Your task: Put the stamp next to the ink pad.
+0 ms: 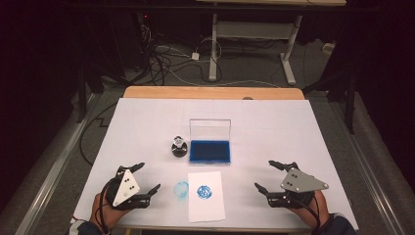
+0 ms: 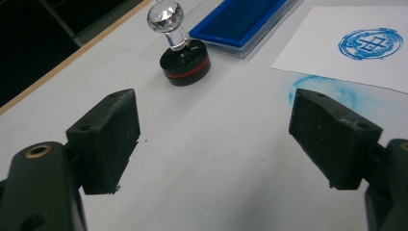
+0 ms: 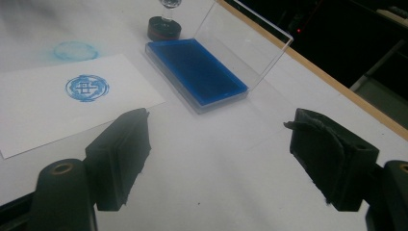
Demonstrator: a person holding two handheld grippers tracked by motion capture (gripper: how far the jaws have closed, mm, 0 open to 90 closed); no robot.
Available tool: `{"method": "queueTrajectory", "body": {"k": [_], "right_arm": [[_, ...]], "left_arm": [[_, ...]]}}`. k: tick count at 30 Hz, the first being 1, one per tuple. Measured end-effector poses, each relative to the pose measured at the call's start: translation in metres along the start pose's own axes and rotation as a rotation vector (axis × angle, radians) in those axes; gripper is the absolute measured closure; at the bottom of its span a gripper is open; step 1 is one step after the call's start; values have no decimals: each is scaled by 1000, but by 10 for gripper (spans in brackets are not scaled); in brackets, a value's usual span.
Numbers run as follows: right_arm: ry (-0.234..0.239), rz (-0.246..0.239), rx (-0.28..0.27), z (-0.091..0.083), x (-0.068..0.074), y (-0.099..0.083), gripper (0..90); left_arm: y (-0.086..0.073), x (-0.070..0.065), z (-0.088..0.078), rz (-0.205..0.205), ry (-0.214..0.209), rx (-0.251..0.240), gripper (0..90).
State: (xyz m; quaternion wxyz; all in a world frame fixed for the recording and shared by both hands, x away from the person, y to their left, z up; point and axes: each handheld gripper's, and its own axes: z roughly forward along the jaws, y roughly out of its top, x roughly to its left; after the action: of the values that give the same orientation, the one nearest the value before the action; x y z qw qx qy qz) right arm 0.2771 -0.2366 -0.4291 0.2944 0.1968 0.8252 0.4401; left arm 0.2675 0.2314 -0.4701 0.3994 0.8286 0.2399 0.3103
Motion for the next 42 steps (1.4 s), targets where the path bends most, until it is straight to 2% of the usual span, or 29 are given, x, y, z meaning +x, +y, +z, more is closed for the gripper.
{"method": "queueTrajectory", "body": {"k": [12, 24, 42], "right_arm": [[-5, -27, 5, 1, 5, 3, 218], [-8, -24, 5, -1, 4, 2, 218], [-9, -16, -2, -1, 0, 1, 218]], "left_arm": [[-1, 0, -3, 5, -20, -6, 173], [-1, -1, -2, 12, -26, 10, 173], [-2, 1, 2, -6, -45, 36, 173]]}}
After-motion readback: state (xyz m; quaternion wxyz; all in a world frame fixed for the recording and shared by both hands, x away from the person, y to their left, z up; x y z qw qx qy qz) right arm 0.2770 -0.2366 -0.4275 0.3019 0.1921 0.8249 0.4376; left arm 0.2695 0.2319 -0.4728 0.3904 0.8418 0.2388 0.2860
